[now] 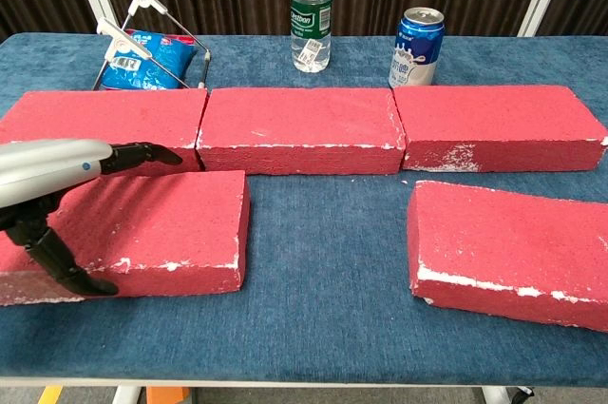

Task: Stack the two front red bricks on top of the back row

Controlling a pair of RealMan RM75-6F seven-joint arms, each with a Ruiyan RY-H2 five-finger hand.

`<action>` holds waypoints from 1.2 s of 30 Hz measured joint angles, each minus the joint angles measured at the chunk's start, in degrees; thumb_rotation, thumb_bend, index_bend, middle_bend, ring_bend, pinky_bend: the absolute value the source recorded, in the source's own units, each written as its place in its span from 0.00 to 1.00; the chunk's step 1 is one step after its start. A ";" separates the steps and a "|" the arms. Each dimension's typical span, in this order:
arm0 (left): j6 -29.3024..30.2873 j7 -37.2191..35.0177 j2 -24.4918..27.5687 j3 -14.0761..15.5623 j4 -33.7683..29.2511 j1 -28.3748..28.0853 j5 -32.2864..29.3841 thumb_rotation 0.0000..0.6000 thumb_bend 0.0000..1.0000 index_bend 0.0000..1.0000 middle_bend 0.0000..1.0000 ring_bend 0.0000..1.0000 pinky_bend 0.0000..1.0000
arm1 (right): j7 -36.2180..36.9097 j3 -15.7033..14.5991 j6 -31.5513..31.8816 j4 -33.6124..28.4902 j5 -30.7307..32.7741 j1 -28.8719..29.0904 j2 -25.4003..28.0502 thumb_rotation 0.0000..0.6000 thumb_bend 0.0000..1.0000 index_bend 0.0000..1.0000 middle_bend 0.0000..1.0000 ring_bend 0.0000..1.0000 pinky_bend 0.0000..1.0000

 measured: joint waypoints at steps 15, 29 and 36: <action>4.62 4.01 -2.32 -0.01 -0.15 -4.40 -8.80 1.00 0.00 0.03 0.09 0.00 0.01 | 1.50 -0.05 -0.01 1.93 0.06 0.02 -0.77 1.00 0.23 0.00 0.00 0.00 0.00; 4.51 2.65 -1.22 1.83 -0.61 -6.29 -9.91 1.00 0.00 0.04 0.20 0.00 0.02 | 0.87 0.02 0.29 1.59 0.02 0.02 -0.89 1.00 0.24 0.00 0.00 0.00 0.00; 4.87 1.56 -0.85 2.51 -0.69 -6.75 -9.50 1.00 0.00 0.04 0.22 0.15 0.02 | 0.88 0.11 0.31 1.62 0.14 0.02 -0.85 1.00 0.24 0.00 0.00 0.00 0.00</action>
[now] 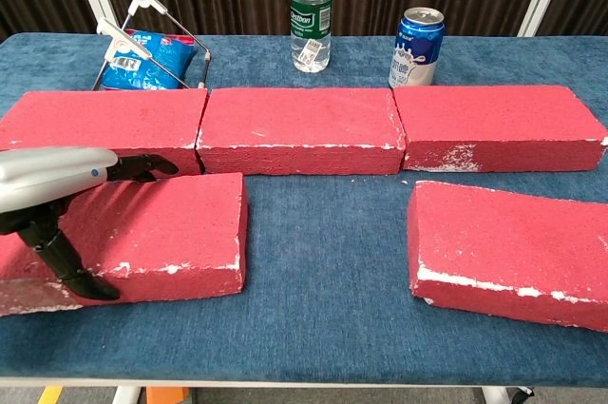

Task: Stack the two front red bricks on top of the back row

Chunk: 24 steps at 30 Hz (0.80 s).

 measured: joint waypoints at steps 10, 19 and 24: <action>2.30 -0.50 3.06 1.24 -4.32 0.22 4.83 1.00 0.00 0.05 0.22 0.20 0.02 | 0.03 0.20 0.52 -0.17 0.05 -0.15 0.20 1.00 0.24 0.00 0.00 0.00 0.00; 4.32 -0.69 10.16 -4.91 -7.41 -2.11 1.74 1.00 0.00 0.07 0.21 0.20 0.02 | -1.06 0.21 1.87 -2.68 -1.31 -0.33 1.97 1.00 0.24 0.00 0.00 0.00 0.00; 1.89 -1.17 12.81 -9.72 -6.71 -5.99 -2.67 1.00 0.00 0.07 0.21 0.20 0.01 | -2.42 0.53 3.13 -4.86 -1.80 -0.61 3.19 1.00 0.24 0.00 0.00 0.00 0.00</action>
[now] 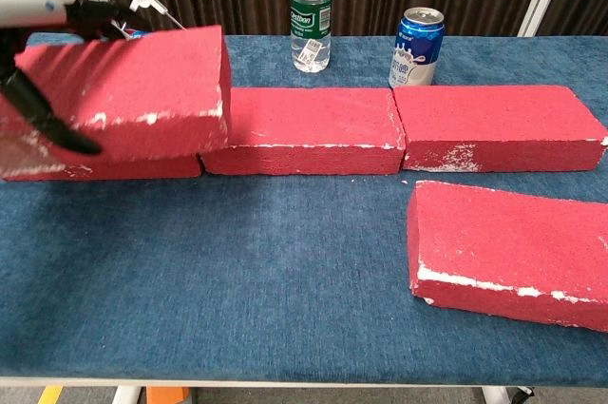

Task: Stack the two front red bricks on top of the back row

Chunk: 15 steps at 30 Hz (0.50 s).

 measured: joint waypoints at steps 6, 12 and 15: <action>-6.25 -1.84 0.49 -3.60 5.30 -5.22 -5.53 1.00 0.00 0.07 0.21 0.20 0.00 | -0.33 -0.03 -0.38 -0.72 -0.04 0.08 0.47 1.00 0.24 0.00 0.00 0.00 0.00; -10.92 -2.73 -2.66 -4.89 12.02 -10.92 -9.92 1.00 0.00 0.07 0.21 0.20 0.00 | 0.20 -0.38 -1.00 -0.38 0.00 0.15 0.35 1.00 0.24 0.00 0.00 0.00 0.00; -12.10 -2.97 -4.39 -5.26 14.76 -13.31 -11.81 1.00 0.00 0.07 0.21 0.20 0.00 | 0.42 -0.40 -1.16 -0.14 0.16 0.17 0.29 1.00 0.24 0.00 0.00 0.00 0.00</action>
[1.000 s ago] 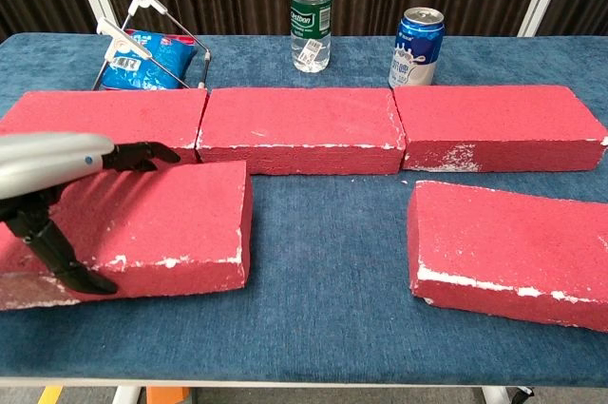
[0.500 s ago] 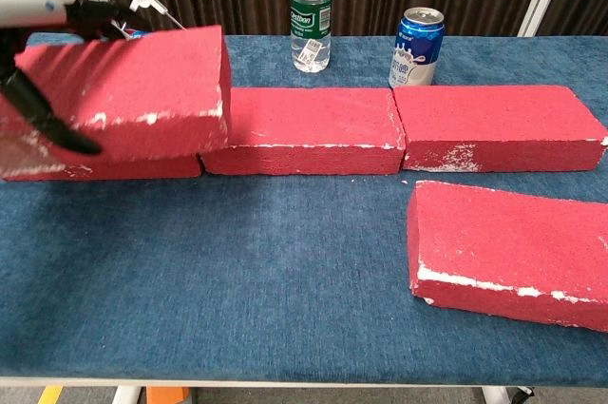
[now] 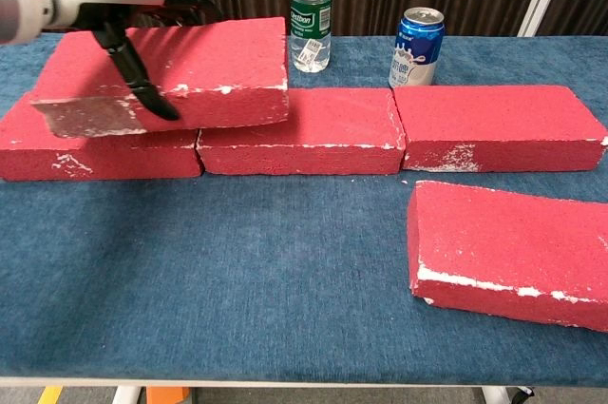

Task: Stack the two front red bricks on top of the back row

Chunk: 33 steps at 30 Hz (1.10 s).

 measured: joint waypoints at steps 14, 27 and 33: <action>-5.22 -1.21 -1.77 1.98 7.66 -5.78 -4.39 1.00 0.00 0.10 0.21 0.20 0.00 | 0.57 0.22 -0.20 0.25 0.74 -0.07 0.33 1.00 0.27 0.00 0.00 0.00 0.00; -8.80 -6.11 -1.61 3.51 10.34 -7.44 -3.73 1.00 0.00 0.10 0.21 0.19 0.00 | -0.25 0.23 -0.28 -0.34 1.18 -0.28 0.72 1.00 0.27 0.00 0.00 0.00 0.00; -9.18 -7.41 -1.14 4.26 10.51 -8.23 -3.97 1.00 0.00 0.10 0.21 0.19 0.00 | -0.49 0.15 -0.58 -0.50 1.26 -0.21 0.69 1.00 0.27 0.00 0.00 0.00 0.00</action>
